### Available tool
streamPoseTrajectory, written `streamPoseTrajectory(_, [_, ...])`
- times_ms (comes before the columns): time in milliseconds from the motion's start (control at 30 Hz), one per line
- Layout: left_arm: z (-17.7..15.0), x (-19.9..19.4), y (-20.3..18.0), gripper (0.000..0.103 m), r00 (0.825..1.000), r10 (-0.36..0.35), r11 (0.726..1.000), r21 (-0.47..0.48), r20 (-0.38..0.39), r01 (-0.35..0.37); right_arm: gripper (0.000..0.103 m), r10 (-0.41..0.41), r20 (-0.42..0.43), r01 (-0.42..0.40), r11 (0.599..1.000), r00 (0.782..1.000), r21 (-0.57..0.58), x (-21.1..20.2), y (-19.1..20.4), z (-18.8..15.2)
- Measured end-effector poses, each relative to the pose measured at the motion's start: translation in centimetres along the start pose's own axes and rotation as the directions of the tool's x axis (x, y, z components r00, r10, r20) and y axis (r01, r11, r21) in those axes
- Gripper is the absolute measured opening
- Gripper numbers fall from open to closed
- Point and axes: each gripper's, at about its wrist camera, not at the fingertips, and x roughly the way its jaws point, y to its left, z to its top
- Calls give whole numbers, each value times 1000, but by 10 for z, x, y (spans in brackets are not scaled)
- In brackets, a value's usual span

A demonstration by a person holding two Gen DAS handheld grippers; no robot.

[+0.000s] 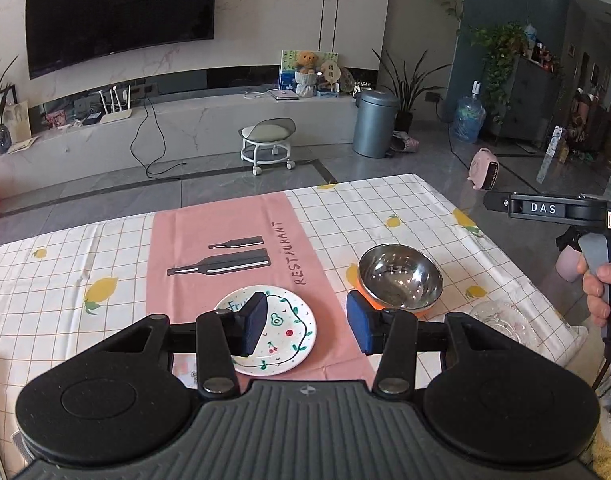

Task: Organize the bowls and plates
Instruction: 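Move both tools to the orange steel bowl rim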

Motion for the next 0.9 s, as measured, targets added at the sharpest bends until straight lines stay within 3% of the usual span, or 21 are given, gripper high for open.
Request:
streamPoseTrajectory(100, [9, 26, -4, 56, 1000, 0, 1000, -30, -25, -1, 85, 13, -12, -12, 998, 1000, 65, 17, -17, -7])
streamPoseTrajectory(233, [16, 60, -10, 56, 998, -5, 998, -69, -69, 0, 84, 22, -90, -8, 988, 996, 154, 47, -34, -26])
streamPoseTrajectory(400, [19, 102, -23, 56, 992, 24, 998, -63, -123, -32, 82, 110, -161, -60, 956, 981, 286, 80, -54, -55])
streamPoseTrajectory(633, [19, 158, -46, 56, 965, 68, 995, -60, -254, -86, 81, 169, -199, -99, 943, 965, 318, 108, -62, -61])
streamPoseTrajectory(767, [20, 176, -56, 56, 944, 50, 996, -50, -327, -70, 81, 232, -224, -150, 932, 947, 330, 120, -62, -66])
streamPoseTrajectory(900, [19, 184, -54, 56, 940, -18, 989, -141, -340, -32, 80, 297, -258, -190, 910, 919, 370, 136, -64, -73])
